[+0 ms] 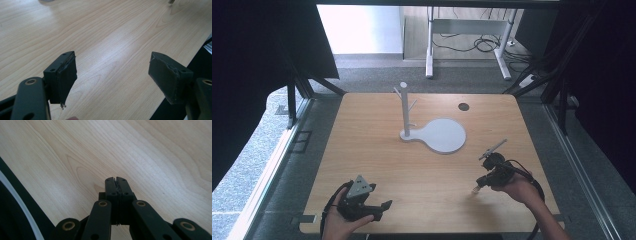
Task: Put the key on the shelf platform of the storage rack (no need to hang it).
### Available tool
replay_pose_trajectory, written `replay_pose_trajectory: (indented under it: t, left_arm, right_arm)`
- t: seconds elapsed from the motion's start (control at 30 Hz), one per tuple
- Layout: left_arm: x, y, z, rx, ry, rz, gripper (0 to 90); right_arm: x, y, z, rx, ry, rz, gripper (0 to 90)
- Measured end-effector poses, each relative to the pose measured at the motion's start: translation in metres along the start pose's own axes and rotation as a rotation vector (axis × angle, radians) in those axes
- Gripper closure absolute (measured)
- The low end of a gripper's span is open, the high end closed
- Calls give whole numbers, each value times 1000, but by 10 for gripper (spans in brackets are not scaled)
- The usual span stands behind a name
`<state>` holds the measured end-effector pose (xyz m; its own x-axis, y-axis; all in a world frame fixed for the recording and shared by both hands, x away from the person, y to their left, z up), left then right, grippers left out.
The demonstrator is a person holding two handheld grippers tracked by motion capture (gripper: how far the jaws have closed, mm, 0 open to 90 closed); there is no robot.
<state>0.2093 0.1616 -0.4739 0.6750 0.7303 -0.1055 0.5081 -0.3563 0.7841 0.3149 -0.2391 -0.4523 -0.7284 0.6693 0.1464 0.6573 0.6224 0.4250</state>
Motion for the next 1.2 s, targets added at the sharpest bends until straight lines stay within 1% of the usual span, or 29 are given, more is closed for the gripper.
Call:
replay_pose_trajectory:
  t: [0.1,0.13,0.3,0.6,0.83,0.93,0.97,1.2]
  left_arm:
    - [0,0,0,2,-2,2,230]
    - [0,0,0,2,-2,2,231]
    - [0,0,0,3,-2,2,230]
    - [0,0,0,1,0,-1,230]
    - [0,0,1,5,-1,1,230]
    - [-1,0,2,8,-3,3,230]
    - [-1,0,2,7,-4,4,230]
    - [0,0,1,3,0,-2,230]
  right_arm:
    - [-2,3,-6,-10,-7,7,899]
    - [-3,3,-7,-17,-7,3,899]
    - [-5,8,-13,-22,-16,5,898]
    - [-7,18,-16,-32,-12,-4,899]
    - [-9,26,-18,-40,-15,0,899]
    - [-9,32,-20,-45,-16,3,899]
    - [-10,34,-20,-48,-14,-5,899]
    - [-10,45,-22,-53,-17,-9,899]
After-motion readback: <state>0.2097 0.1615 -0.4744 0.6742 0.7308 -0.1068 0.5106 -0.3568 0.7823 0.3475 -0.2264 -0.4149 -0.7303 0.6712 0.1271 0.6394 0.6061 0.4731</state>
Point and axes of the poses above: each handheld gripper's, and its own axes: z roughly forward along the jaws, y roughly out of its top, x roughly to its left, the point moved 1 cm from there along z, roughly forward along the jaws, and after that the axes turned 5 degrees about -x, right-handed, at the moved point
